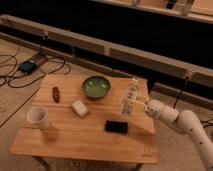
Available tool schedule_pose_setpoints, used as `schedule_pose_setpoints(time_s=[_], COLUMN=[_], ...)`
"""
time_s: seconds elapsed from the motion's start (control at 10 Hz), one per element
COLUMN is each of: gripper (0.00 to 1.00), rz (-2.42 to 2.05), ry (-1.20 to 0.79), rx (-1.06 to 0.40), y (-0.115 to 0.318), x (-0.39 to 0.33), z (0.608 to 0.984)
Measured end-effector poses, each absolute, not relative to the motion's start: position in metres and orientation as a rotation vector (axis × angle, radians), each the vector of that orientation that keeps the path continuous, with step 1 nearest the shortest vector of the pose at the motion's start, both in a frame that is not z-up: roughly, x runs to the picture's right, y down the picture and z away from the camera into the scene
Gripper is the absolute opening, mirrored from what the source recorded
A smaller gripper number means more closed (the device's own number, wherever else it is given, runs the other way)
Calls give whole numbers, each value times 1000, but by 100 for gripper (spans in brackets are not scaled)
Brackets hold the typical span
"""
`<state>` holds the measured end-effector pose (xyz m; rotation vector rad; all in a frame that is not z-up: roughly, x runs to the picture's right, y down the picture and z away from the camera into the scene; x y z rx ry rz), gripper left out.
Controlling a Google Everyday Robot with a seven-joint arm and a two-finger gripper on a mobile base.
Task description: Stand the bottle upright
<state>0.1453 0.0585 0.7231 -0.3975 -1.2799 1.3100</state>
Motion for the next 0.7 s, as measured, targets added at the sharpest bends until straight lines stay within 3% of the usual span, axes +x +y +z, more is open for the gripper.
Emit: schedule_pose_setpoints(time_s=[0.3, 0.7], gripper=[0, 0], rz=[1307, 1278], ry=[-1272, -1160], rx=[-384, -154], y=[58, 64], x=[147, 189], z=[727, 784])
